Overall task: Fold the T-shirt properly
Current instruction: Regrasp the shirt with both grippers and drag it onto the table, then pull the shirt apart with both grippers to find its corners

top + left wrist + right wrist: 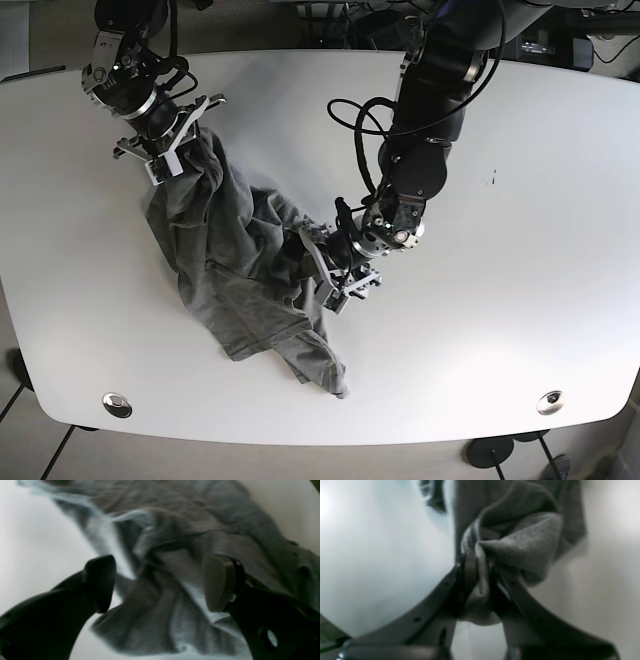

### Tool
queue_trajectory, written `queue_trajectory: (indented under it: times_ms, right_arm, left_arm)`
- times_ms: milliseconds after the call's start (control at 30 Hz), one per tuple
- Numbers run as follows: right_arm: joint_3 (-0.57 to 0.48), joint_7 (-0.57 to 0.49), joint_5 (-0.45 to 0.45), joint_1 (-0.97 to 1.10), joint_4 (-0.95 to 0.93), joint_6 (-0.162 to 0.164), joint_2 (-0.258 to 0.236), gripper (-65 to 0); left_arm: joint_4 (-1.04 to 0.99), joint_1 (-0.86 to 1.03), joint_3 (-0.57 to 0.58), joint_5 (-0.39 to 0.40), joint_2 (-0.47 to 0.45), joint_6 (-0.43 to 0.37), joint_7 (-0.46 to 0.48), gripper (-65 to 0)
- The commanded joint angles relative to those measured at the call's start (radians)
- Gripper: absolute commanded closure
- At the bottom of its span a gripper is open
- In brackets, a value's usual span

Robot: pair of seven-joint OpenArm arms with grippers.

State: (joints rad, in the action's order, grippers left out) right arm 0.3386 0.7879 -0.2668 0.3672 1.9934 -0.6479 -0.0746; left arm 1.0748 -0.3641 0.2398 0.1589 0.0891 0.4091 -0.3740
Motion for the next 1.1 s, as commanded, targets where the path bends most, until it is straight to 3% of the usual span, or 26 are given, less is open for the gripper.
queue_trajectory:
  times_ms: [33, 100, 233, 300, 333, 367, 433, 700, 867, 900, 1033, 1100]
  right_arm:
    - [0.004, -0.025, -0.009, -0.006, 0.017, 0.001, -0.009, -1.9]
    - [0.004, -0.025, -0.009, -0.006, 0.017, 0.001, -0.008, -1.9]
    - [0.011, -0.025, -0.009, -0.006, 0.017, 0.001, -0.008, -1.9]
    - [0.011, -0.026, -0.009, -0.006, 0.017, 0.001, -0.008, -1.9]
    - [0.012, -0.028, -0.009, -0.009, 0.017, 0.001, -0.008, -1.9]
    - [0.012, -0.029, -0.009, -0.02, 0.017, 0.001, -0.008, -1.9]
    - [0.012, -0.029, -0.009, -0.03, 0.017, 0.001, -0.008, -1.9]
    - [0.012, -0.026, -0.009, -0.061, 0.017, 0.001, -0.012, -1.9]
    - [0.007, -0.026, -0.009, -0.061, 0.017, 0.001, -0.011, -1.9]
    - [0.006, -0.026, -0.009, -0.063, 0.017, 0.0, -0.011, -1.9]
    - [0.004, -0.025, -0.01, -0.076, 0.016, 0.0, -0.011, -1.9]
    - [0.004, -0.025, -0.01, -0.079, 0.016, 0.0, -0.011, -1.9]
  left_arm:
    - [-0.025, -0.036, 0.028, 0.009, 0.027, -0.002, 0.03, -50.6]
    - [-0.098, -0.04, 0.056, 0.006, 0.039, -0.009, 0.031, -50.6]
    - [-0.242, -0.045, 0.083, 0.006, 0.028, -0.171, 0.111, -50.0]
    - [-0.245, -0.04, 0.122, 0.011, -0.022, -0.189, 0.125, -38.6]
    - [-0.212, -0.034, 0.131, 0.012, -0.053, -0.189, 0.122, -24.4]
    - [-0.183, -0.023, 0.126, 0.012, -0.068, -0.189, 0.117, -14.6]
    - [-0.051, 0.06, 0.099, 0.014, -0.116, -0.192, 0.065, -3.3]
    - [0.531, 0.474, -0.135, 0.008, -0.194, -0.19, -0.127, -4.3]
    - [0.756, 0.649, -0.19, 0.008, -0.194, -0.189, -0.179, -4.7]
    - [0.793, 0.666, -0.191, 0.008, -0.196, -0.189, -0.185, -7.1]
    - [0.901, 0.695, -0.231, 0.008, -0.196, -0.192, -0.196, -34.0]
    - [0.918, 0.687, -0.239, 0.009, -0.196, -0.19, -0.245, -41.0]
